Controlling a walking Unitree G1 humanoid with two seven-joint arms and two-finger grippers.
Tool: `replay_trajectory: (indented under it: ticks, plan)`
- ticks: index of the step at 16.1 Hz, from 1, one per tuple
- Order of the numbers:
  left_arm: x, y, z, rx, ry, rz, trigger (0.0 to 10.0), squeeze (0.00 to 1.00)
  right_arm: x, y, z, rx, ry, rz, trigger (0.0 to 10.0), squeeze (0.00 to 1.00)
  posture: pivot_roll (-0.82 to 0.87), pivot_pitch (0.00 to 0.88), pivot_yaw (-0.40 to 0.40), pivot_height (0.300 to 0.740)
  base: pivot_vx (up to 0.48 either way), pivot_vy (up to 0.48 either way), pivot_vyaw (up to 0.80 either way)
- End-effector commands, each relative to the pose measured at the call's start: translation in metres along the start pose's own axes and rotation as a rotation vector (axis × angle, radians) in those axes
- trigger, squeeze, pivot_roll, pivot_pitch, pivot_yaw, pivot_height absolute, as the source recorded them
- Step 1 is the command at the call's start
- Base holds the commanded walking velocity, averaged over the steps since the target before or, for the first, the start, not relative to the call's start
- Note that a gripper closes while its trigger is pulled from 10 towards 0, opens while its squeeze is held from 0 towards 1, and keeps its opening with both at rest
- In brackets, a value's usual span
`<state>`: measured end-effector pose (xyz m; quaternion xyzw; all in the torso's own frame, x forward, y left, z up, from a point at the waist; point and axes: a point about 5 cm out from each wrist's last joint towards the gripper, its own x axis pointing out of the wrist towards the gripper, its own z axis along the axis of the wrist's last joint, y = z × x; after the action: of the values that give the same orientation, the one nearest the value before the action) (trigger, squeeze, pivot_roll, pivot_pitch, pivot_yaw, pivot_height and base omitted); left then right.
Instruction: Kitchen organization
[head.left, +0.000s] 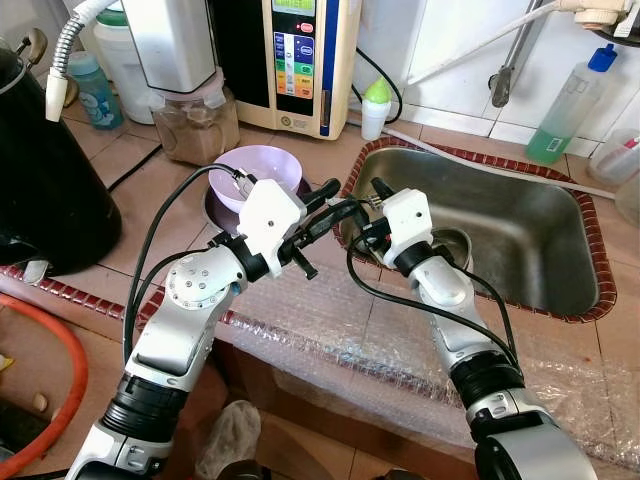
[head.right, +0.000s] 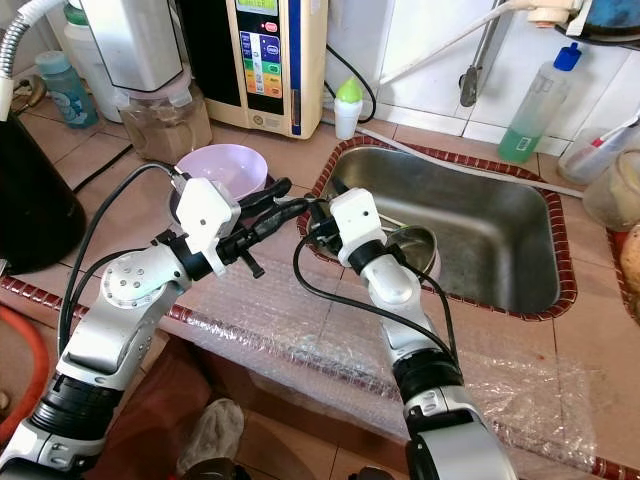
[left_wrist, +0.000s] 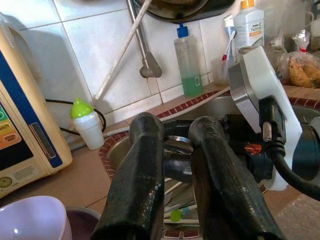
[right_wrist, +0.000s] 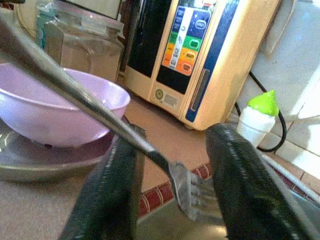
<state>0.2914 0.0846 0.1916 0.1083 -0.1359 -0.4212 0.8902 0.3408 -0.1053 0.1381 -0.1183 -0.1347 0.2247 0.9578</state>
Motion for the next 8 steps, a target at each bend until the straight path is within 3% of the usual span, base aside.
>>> replay_trajectory:
  ticks: [1, 8]
  plan:
    - [-0.0006, -0.0031, 0.0036, 0.023, 0.001, -0.027, 0.0, 0.0, 0.0034, -0.0025, 0.0033, -0.001, -0.015, -0.004, 0.0, 0.0, 0.05, 0.0, 0.032, 0.74, 0.0, 0.0, 0.0]
    - [-0.0012, -0.0052, 0.0014, 0.023, 0.012, -0.037, 0.0, 0.0, 0.0037, -0.0015, 0.0031, 0.025, -0.02, 0.013, 0.0, 0.0, 0.05, 0.0, 0.033, 0.74, 0.0, 0.0, 0.0]
